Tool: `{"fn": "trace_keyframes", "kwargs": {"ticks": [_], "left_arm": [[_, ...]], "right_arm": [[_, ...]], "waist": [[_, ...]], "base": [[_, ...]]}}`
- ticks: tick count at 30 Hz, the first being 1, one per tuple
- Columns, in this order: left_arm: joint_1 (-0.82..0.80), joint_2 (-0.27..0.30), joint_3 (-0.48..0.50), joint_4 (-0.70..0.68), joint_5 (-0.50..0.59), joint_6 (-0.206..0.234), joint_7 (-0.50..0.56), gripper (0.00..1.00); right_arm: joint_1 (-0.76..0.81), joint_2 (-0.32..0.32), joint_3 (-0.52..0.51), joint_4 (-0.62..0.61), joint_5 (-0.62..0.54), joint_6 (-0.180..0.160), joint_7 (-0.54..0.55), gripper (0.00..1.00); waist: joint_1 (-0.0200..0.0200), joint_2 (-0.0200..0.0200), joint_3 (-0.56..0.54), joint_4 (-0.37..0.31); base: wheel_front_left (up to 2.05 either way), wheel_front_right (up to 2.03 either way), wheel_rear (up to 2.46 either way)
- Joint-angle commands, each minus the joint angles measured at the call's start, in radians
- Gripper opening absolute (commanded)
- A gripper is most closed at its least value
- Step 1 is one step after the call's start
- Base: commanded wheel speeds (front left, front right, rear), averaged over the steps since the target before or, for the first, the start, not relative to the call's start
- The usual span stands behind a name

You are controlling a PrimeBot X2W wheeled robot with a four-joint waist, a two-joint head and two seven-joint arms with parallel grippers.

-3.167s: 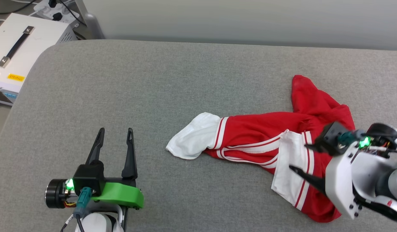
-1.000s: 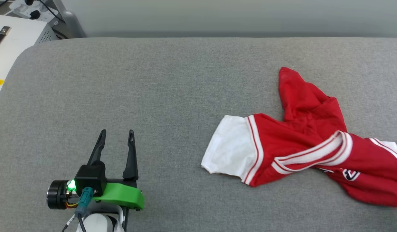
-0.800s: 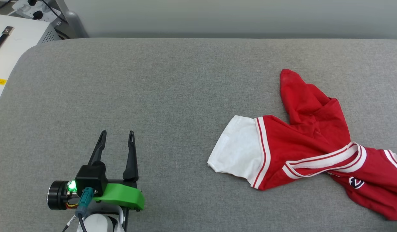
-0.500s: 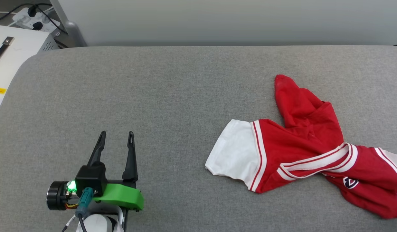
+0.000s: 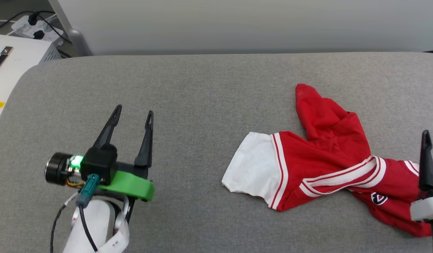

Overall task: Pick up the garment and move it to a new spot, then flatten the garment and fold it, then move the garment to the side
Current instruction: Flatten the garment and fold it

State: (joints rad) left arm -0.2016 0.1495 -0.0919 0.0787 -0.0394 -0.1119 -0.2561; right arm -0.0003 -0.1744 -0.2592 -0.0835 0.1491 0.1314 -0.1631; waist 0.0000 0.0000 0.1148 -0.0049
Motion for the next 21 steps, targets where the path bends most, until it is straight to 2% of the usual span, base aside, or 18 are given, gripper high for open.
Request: {"fn": "trace_keyframes", "kwargs": {"ticks": [1, 5, 12, 16, 21], "left_arm": [[-0.047, 0.026, -0.024, 0.011, -0.011, -0.010, -0.006, 1.00], [-0.163, 0.102, -0.151, 0.051, -0.058, -0.018, 0.042, 1.00], [-0.406, 0.275, -0.494, 0.060, -0.308, -0.018, 0.278, 1.00], [-0.537, 0.335, -0.680, 0.051, -0.475, -0.019, 0.444, 1.00], [-0.669, 0.382, -0.900, 0.035, -0.646, -0.019, 0.650, 1.00]], "right_arm": [[-0.002, 0.005, 0.026, -0.020, -0.018, -0.001, -0.010, 1.00], [0.004, 0.014, 0.094, -0.044, -0.040, -0.001, -0.031, 1.00], [-0.009, 0.006, 0.155, -0.005, -0.041, -0.001, -0.042, 1.00], [-0.028, 0.004, 0.172, 0.009, -0.047, -0.001, -0.045, 1.00], [-0.059, 0.004, 0.196, 0.032, -0.052, -0.001, -0.051, 1.00]], "waist": [[0.0000, 0.0000, 0.006, 0.003], [0.0000, 0.0000, 0.016, 0.001], [0.0000, 0.0000, 0.048, -0.019], [0.0000, 0.0000, 0.073, -0.035], [0.0000, 0.0000, 0.110, -0.061]], "base": [[0.00, 0.00, 0.00], [0.00, 0.00, 0.00], [0.00, 0.00, 0.00], [0.00, 0.00, 0.00], [0.00, 0.00, 0.00]]}}
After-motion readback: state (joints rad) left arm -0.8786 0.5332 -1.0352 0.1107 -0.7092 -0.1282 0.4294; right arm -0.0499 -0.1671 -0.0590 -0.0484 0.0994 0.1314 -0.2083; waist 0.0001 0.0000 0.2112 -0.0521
